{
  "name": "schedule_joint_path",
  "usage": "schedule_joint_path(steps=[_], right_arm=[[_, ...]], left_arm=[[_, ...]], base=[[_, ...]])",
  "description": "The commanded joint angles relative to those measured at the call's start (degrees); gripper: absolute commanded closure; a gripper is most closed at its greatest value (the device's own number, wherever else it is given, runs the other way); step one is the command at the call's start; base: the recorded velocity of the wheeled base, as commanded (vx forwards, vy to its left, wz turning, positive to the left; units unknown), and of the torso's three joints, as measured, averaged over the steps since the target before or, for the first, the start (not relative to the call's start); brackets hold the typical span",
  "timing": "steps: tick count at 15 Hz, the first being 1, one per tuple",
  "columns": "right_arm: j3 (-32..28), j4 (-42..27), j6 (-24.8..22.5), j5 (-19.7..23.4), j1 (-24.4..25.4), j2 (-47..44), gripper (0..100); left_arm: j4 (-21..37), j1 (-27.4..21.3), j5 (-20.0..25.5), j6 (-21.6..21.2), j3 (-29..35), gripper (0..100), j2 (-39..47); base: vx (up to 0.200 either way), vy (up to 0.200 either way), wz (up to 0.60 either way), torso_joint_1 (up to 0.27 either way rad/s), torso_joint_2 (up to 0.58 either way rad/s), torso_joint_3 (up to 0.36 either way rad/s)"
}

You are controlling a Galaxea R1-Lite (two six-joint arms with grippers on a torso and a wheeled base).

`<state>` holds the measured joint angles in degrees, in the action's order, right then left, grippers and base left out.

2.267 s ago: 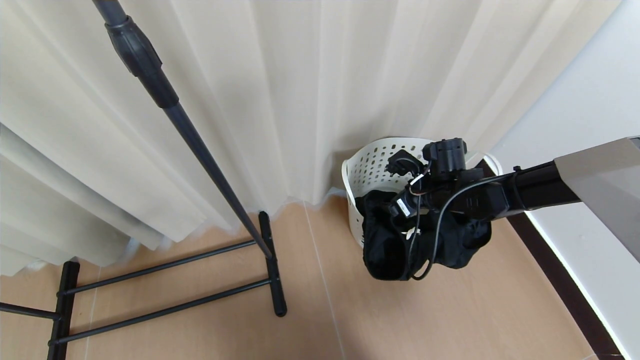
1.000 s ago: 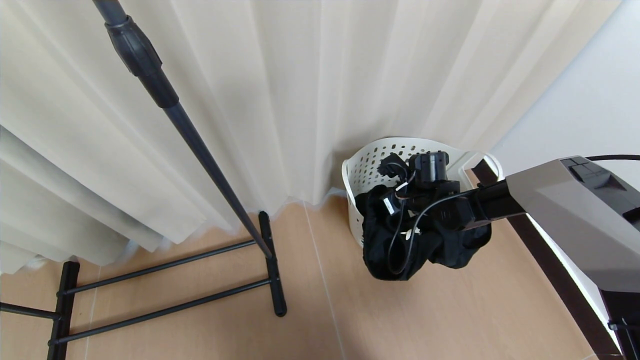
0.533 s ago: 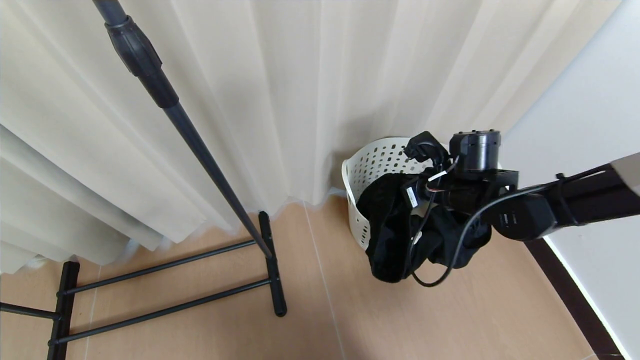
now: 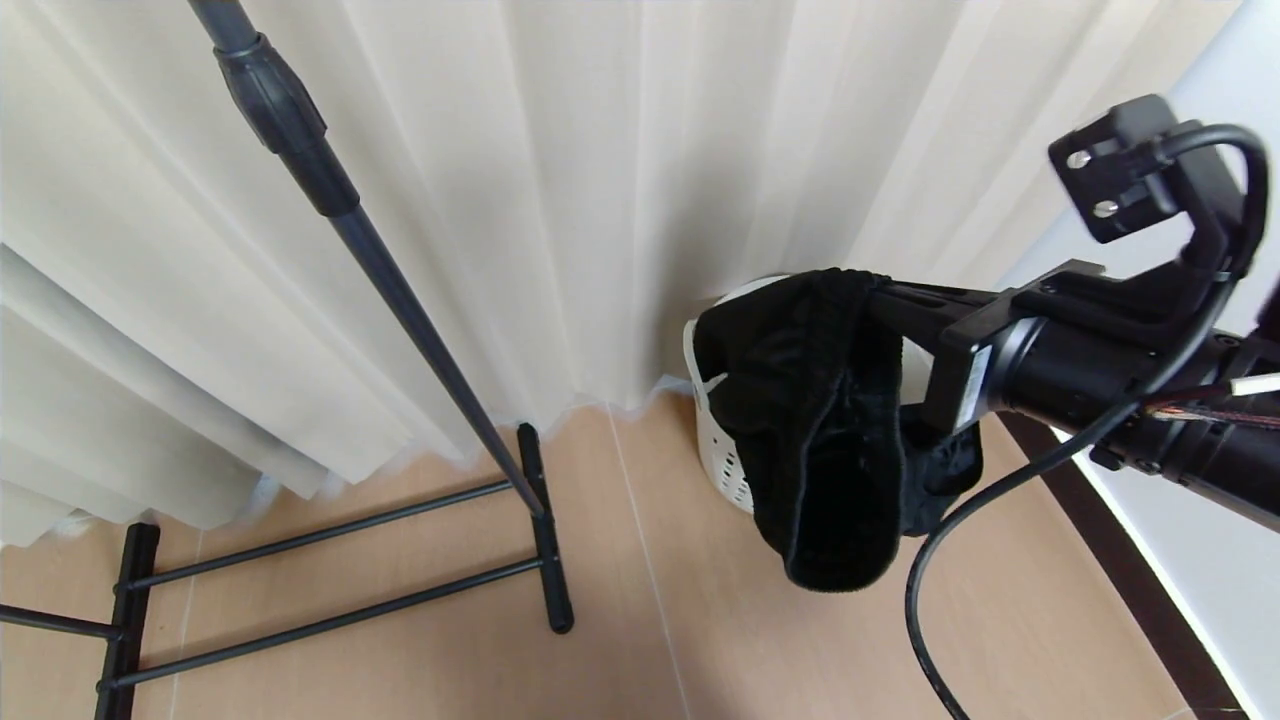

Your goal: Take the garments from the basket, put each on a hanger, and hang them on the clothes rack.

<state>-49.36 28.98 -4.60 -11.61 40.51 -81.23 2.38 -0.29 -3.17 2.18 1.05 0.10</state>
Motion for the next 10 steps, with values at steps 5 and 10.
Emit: schedule_joint_path(steps=[5, 10], right_arm=[[0.14, 0.2, 0.55, -0.26, 1.85, 2.92, 100], [0.23, 0.2, 0.03, -0.26, 1.77, 3.18, 100]], left_arm=[[0.0, -0.06, 0.01, -0.07, 0.01, 0, -0.01], [0.17, -0.06, 0.18, -0.07, 0.09, 0, -0.01]], base=[[0.0, 0.0, 0.0, 0.0, 0.0, 0.0], [0.0, 0.0, 0.0, 0.0, 0.0, 0.0]])
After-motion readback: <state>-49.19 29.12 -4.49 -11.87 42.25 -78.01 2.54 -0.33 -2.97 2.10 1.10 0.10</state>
